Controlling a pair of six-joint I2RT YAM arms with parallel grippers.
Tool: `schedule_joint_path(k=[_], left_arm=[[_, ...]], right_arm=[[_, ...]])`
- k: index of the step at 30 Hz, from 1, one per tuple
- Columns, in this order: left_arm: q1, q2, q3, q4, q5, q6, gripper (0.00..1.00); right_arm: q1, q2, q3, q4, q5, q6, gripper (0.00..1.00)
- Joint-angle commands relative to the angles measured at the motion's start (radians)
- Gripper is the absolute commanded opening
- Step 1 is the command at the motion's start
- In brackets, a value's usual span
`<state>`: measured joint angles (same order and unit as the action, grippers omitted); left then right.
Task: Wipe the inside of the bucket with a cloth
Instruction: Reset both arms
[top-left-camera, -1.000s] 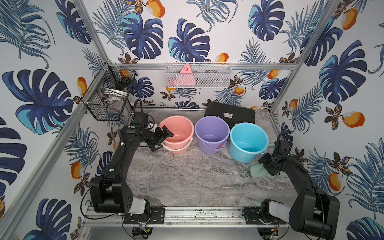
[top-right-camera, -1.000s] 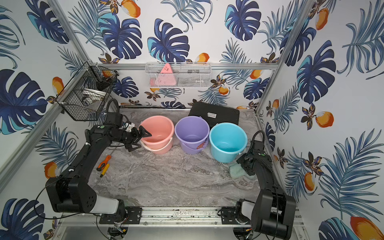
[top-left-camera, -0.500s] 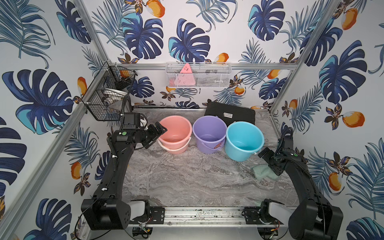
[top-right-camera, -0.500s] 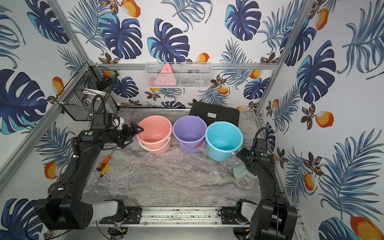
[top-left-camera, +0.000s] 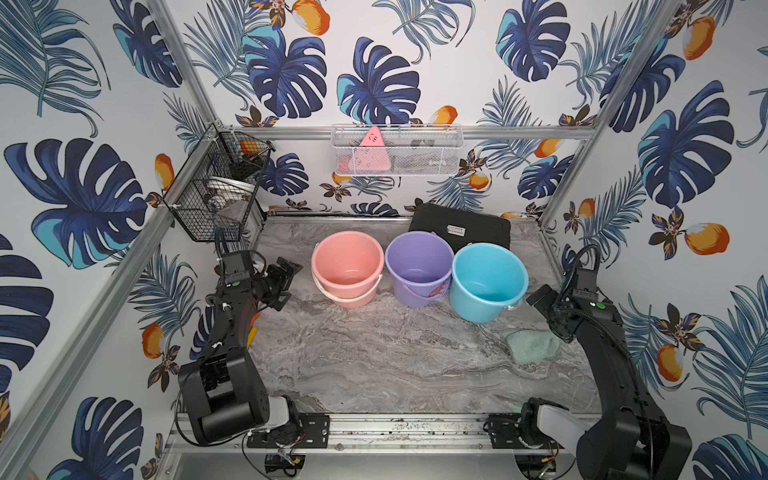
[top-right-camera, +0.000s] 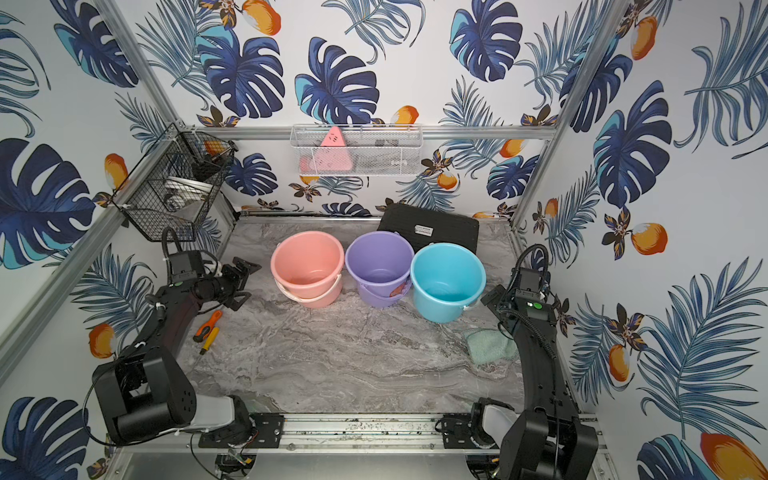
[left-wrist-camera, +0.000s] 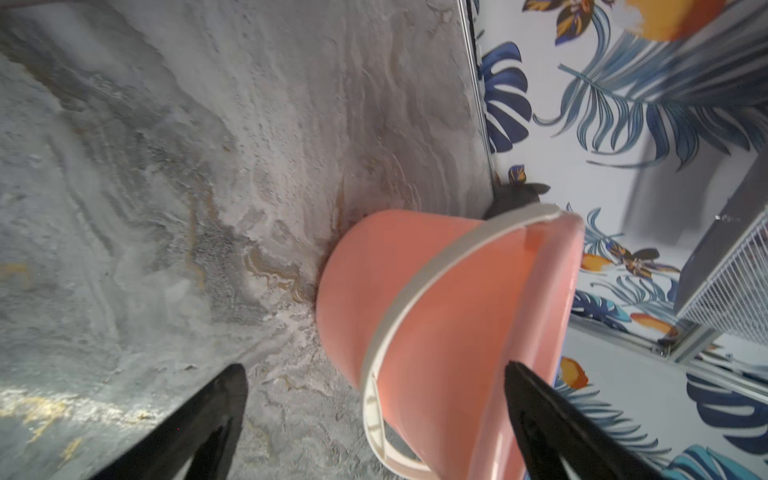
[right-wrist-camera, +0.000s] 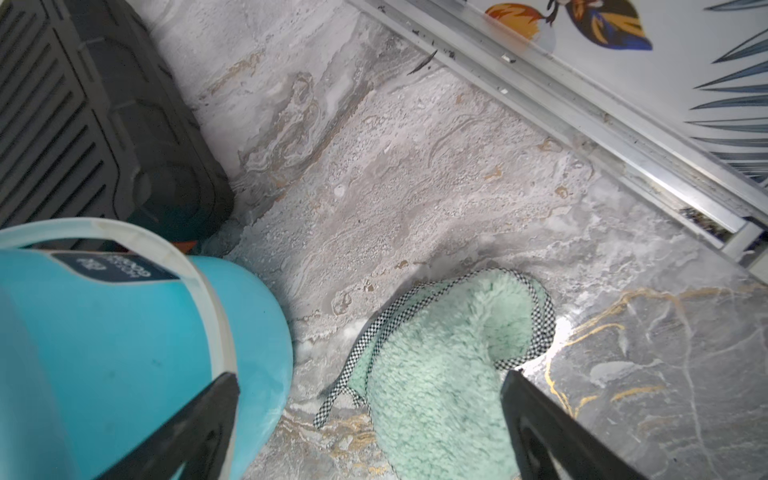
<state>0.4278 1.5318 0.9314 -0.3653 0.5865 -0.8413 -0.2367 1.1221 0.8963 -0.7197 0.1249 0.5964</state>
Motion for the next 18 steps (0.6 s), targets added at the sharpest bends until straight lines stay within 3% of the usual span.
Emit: schedule_joint_path(k=[1,5,10,15,18], left_arm=[[0.034,0.006,-0.061,0.208,-0.079,-0.046,0.99],[0.054,0.027,-0.114,0.267,-0.165,-0.021,0.99],[0.058,0.049,-0.130,0.323,-0.226,0.051,0.99],[0.049,0.056,-0.112,0.301,-0.316,0.189,0.99],[0.042,0.021,-0.178,0.410,-0.354,0.201,0.99]], right_arm=[[-0.002,0.021,0.011,0.010,0.051,0.025,1.00],[-0.020,0.071,0.013,0.060,0.023,0.032,1.00],[-0.022,0.150,0.028,0.053,0.175,0.087,1.00],[-0.022,0.103,-0.070,0.249,0.160,-0.011,1.00],[-0.023,0.099,-0.086,0.293,0.128,-0.047,1.00]])
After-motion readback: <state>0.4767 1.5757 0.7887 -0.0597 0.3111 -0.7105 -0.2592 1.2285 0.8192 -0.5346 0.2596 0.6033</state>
